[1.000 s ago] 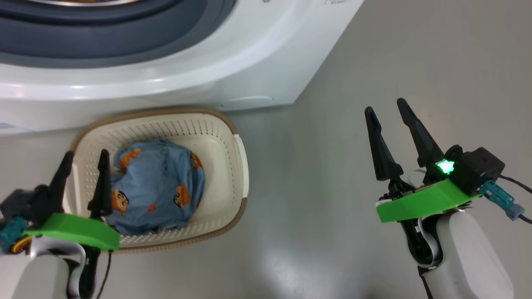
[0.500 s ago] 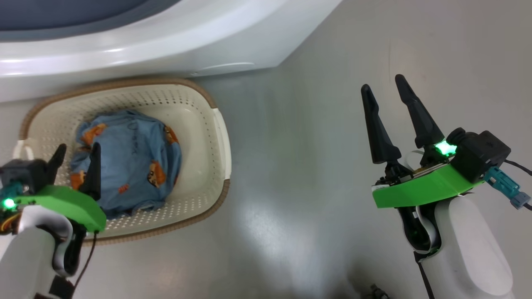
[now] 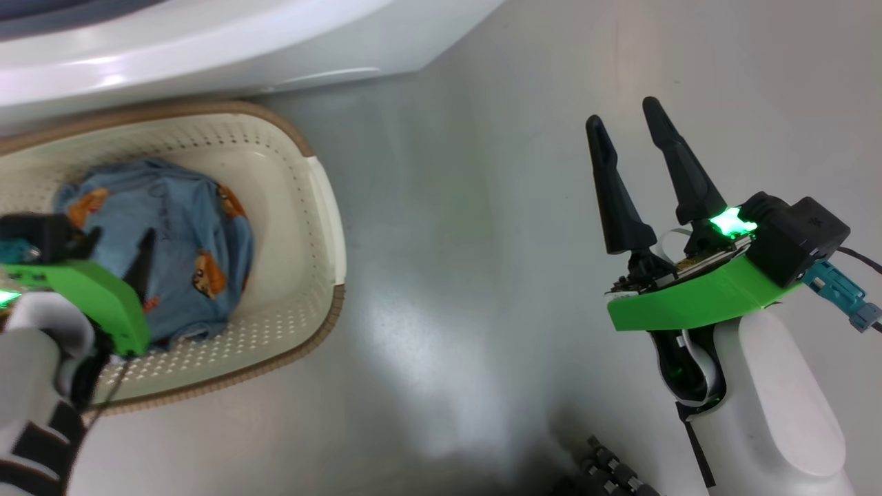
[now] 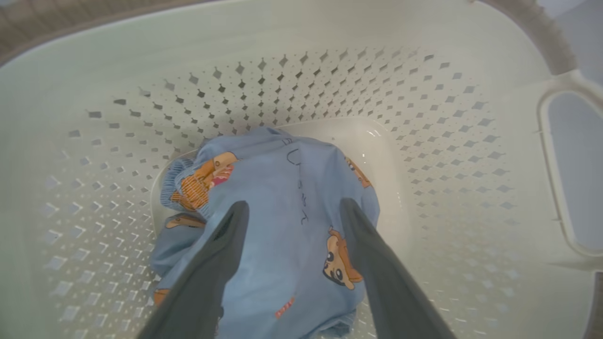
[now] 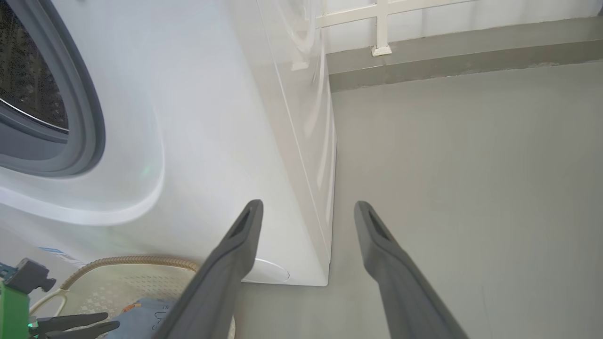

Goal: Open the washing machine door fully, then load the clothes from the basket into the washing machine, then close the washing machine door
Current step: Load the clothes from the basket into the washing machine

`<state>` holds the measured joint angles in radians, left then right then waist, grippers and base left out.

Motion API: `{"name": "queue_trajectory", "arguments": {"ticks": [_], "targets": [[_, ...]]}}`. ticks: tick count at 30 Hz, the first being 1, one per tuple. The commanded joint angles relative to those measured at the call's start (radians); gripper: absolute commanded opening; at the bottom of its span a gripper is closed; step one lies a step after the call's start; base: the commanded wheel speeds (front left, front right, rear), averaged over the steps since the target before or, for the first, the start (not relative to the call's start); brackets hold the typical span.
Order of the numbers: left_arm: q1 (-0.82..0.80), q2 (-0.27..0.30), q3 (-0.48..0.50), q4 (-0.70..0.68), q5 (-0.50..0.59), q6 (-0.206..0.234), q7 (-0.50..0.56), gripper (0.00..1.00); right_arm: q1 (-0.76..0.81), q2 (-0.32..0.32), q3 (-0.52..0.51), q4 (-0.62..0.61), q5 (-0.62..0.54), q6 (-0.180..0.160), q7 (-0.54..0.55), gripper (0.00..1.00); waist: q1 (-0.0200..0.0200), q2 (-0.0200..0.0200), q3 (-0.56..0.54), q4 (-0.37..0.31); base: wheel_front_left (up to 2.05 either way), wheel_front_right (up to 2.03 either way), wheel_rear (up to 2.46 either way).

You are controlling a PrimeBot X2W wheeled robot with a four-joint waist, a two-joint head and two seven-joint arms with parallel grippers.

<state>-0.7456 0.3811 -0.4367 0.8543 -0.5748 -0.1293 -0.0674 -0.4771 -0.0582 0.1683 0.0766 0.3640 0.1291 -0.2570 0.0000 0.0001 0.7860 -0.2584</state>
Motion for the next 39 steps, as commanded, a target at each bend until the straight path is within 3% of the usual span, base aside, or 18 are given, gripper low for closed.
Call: {"name": "queue_trajectory", "arguments": {"ticks": [1, 18, 24, 31, 32, 33, 34, 39], "targets": [[-0.028, 0.059, 0.005, 0.022, -0.01, -0.001, 0.005, 1.0, 0.013, 0.008, 0.024, -0.029, 0.008, 0.002, -0.005, 1.0, 0.0, -0.0001, 0.034, -0.029, 0.0, 0.0, 0.0], [-0.183, 0.113, -0.156, 0.233, -0.133, -0.001, 0.09, 1.0, -0.004, 0.008, 0.057, -0.046, 0.032, 0.002, -0.005, 1.0, 0.0, -0.0001, 0.11, -0.095, 0.0, 0.0, 0.0], [-0.178, 0.106, -0.23, 0.194, -0.183, -0.001, 0.152, 1.0, 0.0, 0.008, 0.05, -0.05, 0.025, 0.002, -0.005, 1.0, 0.0, -0.0001, 0.117, -0.096, 0.0, 0.0, 0.0], [-0.182, 0.138, -0.315, 0.161, -0.259, -0.001, 0.184, 1.0, -0.007, 0.008, 0.06, -0.049, 0.025, 0.002, -0.005, 1.0, 0.0, -0.0001, 0.121, -0.098, 0.0, 0.0, 0.0], [-0.187, 0.141, -0.324, 0.158, -0.265, -0.001, 0.176, 0.95, -0.009, 0.008, 0.061, -0.049, 0.024, 0.002, -0.005, 1.0, 0.0, -0.0001, 0.122, -0.099, 0.0, 0.0, 0.0], [-0.194, 0.144, -0.33, 0.158, -0.269, -0.001, 0.156, 0.14, -0.009, 0.008, 0.061, -0.05, 0.024, 0.002, -0.005, 1.0, 0.0, -0.0001, 0.124, -0.1, 0.0, 0.0, 0.0], [-0.2, 0.146, -0.334, 0.161, -0.273, -0.001, 0.138, 0.0, -0.01, 0.008, 0.061, -0.051, 0.023, 0.002, -0.005, 1.0, 0.0, -0.0001, 0.125, -0.1, 0.0, 0.0, 0.0], [-0.215, 0.141, -0.369, 0.175, -0.301, -0.001, 0.101, 0.0, -0.007, 0.008, 0.053, -0.049, 0.019, 0.002, -0.005, 1.0, 0.0, -0.0001, 0.123, -0.095, 0.0, 0.0, 0.0]]}}
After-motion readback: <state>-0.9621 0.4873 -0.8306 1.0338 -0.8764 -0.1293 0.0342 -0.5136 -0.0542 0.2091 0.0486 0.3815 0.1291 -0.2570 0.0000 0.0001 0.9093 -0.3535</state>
